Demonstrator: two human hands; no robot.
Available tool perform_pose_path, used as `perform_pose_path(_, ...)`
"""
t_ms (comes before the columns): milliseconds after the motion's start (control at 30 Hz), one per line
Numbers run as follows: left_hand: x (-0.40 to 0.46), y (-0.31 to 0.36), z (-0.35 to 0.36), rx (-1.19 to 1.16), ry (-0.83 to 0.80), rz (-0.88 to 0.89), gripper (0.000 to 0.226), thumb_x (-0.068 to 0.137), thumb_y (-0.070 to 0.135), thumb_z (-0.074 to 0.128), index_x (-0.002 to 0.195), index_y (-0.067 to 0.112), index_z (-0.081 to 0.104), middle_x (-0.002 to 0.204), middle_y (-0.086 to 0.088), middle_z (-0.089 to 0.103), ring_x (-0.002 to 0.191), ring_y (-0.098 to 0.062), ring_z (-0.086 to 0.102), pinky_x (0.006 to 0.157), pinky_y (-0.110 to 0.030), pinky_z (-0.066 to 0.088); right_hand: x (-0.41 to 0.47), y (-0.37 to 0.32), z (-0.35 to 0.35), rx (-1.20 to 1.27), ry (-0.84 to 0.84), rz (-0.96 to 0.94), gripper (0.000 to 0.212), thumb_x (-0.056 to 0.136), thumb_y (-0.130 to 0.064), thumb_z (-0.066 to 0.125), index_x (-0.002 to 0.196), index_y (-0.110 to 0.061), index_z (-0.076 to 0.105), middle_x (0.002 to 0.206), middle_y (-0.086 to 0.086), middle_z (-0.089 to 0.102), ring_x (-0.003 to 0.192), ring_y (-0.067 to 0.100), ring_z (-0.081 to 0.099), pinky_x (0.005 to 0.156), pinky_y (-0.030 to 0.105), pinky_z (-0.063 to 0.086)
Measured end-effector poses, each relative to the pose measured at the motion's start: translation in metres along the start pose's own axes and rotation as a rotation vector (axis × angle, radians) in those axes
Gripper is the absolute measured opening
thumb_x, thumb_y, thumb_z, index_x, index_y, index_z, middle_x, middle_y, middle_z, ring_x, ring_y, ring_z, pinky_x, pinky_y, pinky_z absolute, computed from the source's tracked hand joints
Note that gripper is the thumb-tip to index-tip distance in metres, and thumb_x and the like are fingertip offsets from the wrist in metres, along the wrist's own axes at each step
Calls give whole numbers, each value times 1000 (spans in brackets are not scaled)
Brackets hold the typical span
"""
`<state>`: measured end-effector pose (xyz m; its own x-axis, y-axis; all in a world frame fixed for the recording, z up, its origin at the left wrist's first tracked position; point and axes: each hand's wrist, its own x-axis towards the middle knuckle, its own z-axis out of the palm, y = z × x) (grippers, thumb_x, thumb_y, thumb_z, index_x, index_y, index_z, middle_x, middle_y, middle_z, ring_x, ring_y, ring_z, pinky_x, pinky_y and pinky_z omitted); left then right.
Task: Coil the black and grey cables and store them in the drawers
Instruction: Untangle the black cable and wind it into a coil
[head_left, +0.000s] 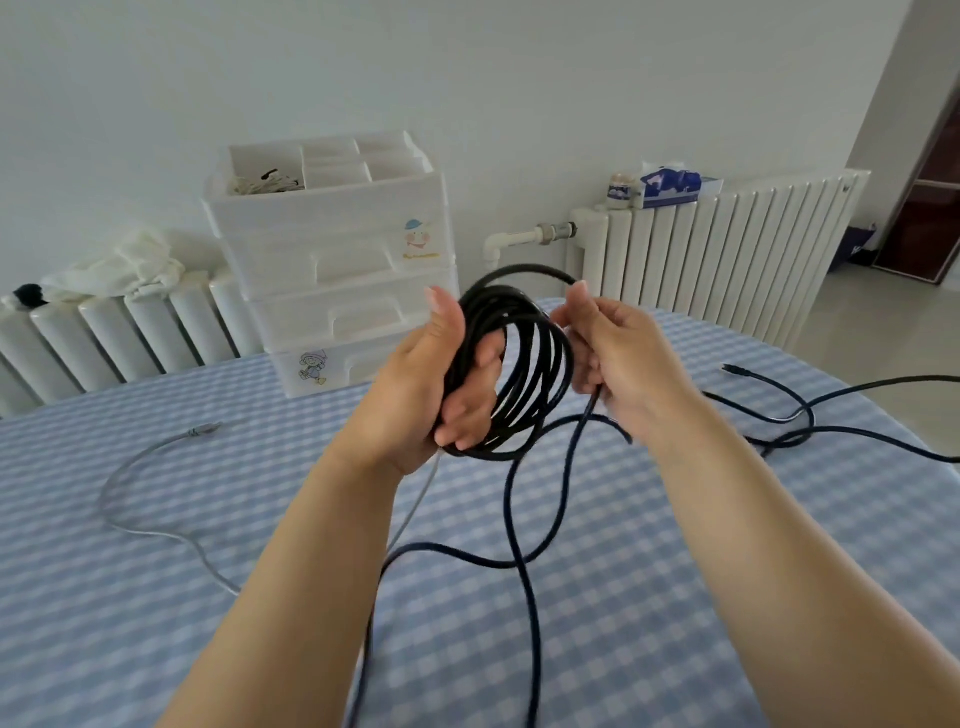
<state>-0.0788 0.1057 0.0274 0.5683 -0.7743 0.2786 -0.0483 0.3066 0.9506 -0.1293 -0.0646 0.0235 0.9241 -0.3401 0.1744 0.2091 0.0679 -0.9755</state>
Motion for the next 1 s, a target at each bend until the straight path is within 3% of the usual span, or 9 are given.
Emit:
perform_pose_path(133,2,10,-2,-349,107,38,67,87,72,12,68,16,42,35,9,28,24,-3,23,31,-17,23,6,28,12,275,-102,181,47,96,-33,52,51,-24,61,48,-7,30,40,6,25,38,18,24)
perform_pose_path(233,3,14,-14,-561,296,96,60,93,67,22,65,17,42,34,10,26,24,-4,22,29,-18,21,4,34,17,226,-201,194,29,96,-34,51,74,-19,64,52,-6,30,45,7,24,42,19,22)
perform_pose_path(333,3,9,-26,-711,480,119,50,97,53,28,64,18,43,36,9,26,26,-7,23,32,-17,23,1,34,26,-143,-152,139,18,101,-25,46,103,-19,63,58,-5,34,43,7,25,42,22,19)
perform_pose_path(433,5,-1,-32,-831,639,97,44,97,46,31,64,19,41,40,10,25,29,-7,23,34,-17,25,-7,36,39,-678,-106,-10,30,103,-26,37,127,-33,54,62,-14,41,34,1,36,38,15,26)
perform_pose_path(500,6,-4,-37,-858,740,111,44,97,46,31,63,19,41,42,10,26,32,-6,24,35,-18,26,-16,33,47,-826,-196,-17,39,104,-26,32,138,-41,43,67,-17,43,40,-2,42,42,14,31)
perform_pose_path(633,2,1,-44,-784,893,192,44,97,45,30,62,20,40,45,9,27,35,-8,24,38,-17,27,-31,26,58,-949,-309,1,43,104,-22,27,140,-41,41,89,0,65,49,9,43,46,25,35)
perform_pose_path(833,4,0,-27,-426,994,223,58,95,64,23,64,18,40,46,5,28,39,-14,25,41,-23,29,-38,25,68,-1042,-375,23,43,103,-19,29,143,-31,40,83,-3,60,49,7,44,43,22,32)
perform_pose_path(933,4,-2,-18,-110,1009,298,57,97,60,18,66,17,39,43,1,30,36,-16,26,39,-27,29,-38,22,67,-898,-400,131,43,102,-18,34,144,-28,40,97,-3,65,50,8,48,48,22,41)
perform_pose_path(1000,3,-5,-15,104,964,391,54,97,55,20,64,16,37,45,-4,30,35,-18,27,37,-29,26,-39,18,66,-739,-413,214,43,100,-16,39,142,-24,42,93,-5,69,51,11,55,53,24,48)
